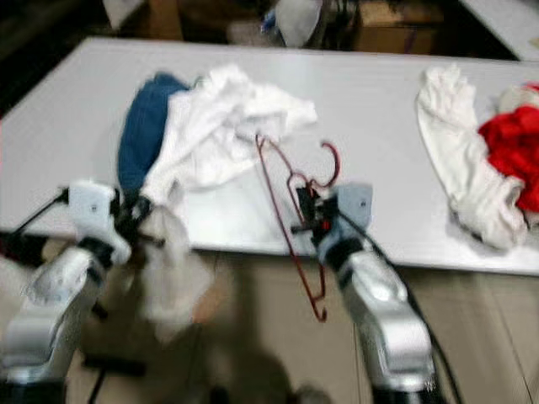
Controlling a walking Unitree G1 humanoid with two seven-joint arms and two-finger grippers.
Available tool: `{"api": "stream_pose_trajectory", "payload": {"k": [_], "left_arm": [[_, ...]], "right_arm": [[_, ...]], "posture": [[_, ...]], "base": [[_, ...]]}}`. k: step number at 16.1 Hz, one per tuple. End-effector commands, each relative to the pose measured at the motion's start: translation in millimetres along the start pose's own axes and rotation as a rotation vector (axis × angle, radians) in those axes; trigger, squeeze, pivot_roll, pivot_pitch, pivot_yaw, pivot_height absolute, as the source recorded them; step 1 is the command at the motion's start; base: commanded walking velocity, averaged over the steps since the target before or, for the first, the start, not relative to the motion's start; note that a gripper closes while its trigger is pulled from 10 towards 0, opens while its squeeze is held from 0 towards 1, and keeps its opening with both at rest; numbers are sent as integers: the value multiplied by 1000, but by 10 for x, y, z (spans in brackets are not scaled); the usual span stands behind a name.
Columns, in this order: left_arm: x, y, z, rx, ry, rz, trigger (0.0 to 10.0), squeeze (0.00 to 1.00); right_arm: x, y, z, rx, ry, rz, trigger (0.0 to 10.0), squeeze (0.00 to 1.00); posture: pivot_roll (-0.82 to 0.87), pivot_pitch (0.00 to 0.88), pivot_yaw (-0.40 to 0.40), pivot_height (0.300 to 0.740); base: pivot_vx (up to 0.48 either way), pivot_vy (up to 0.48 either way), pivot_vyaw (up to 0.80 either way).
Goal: Hang hanger
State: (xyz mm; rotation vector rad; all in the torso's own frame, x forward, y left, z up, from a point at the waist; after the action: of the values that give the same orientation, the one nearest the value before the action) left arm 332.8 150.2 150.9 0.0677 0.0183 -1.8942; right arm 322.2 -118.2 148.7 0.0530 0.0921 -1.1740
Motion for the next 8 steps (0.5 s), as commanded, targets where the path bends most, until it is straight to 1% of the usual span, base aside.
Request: {"api": "stream_pose_trajectory", "payload": {"k": [1,2,3,4,5,6,8], "left_arm": [[108,66,117,26,8,-64,10000,0],[117,89,135,25,10,-78,10000,0],[74,174,176,15,27,-85,10000,0],[49,214,213,23,31,-88,10000,0],[-46,327,293,30,53,-76,10000,0],[-113,405,344,29,70,-63,10000,0],[-182,518,415,24,89,-51,10000,0]], "right_arm": [[64,-65,79,-3,-25,49,10000,0],[73,-89,114,-5,-42,80,10000,0],[119,-190,219,-13,-98,166,10000,0],[133,-243,264,-17,-122,206,10000,0],[149,-387,379,-23,-168,297,10000,0],[166,-483,428,-45,-205,350,10000,0],[187,-611,472,-86,-250,415,10000,0]], "posture": [[-45,103,43,740],[-45,103,43,740],[-50,95,50,740],[-51,95,50,740],[-56,91,55,740],[-60,89,56,740],[-61,87,56,740]], "base": [[401,0,0],[401,0,0],[0,0,0],[0,0,0],[0,0,0],[0,0,0],[0,0,0]]}}
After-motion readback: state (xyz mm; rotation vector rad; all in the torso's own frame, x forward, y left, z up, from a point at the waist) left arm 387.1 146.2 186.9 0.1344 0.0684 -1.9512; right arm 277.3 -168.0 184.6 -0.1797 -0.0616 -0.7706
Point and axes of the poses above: a point about 5 cm out from each wrist's last joint towards the gripper, its own y axis pointing out of the wrist towards the gripper, its own z axis along the axis of the wrist's last joint, x = y × z, the point moved 6 cm from there along y, pointing out of the wrist towards the gripper, and after that the axes turned 1 degree about -y, right-handed, at the moved point
